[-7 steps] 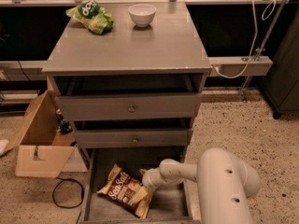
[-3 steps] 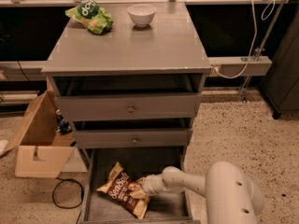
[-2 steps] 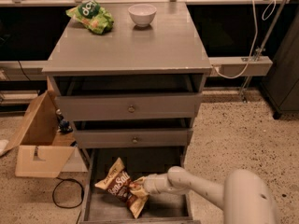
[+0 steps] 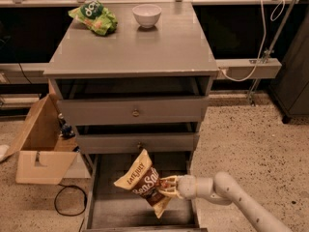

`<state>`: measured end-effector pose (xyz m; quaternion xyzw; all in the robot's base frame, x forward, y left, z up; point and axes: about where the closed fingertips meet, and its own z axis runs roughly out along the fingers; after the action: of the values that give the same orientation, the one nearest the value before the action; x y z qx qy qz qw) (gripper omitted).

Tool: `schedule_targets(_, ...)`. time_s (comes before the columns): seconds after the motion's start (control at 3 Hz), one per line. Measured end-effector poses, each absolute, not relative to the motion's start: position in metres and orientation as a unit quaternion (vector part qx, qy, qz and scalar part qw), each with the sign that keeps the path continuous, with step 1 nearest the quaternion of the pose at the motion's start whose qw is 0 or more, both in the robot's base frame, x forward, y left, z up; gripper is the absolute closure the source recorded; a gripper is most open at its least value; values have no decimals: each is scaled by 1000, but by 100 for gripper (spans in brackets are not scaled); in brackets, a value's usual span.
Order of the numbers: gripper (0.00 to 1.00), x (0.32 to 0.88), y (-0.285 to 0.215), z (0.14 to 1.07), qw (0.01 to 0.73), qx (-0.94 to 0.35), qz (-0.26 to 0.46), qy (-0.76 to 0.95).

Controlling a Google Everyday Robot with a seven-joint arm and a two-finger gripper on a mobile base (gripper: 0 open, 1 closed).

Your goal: Pick brown chip bag from bottom drawer and place on counter

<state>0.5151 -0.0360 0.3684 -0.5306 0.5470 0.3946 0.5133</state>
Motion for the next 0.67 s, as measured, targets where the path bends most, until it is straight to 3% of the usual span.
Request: schedule_targets(0.67, 100, 521, -47, 395, 525, -542, 370, 541)
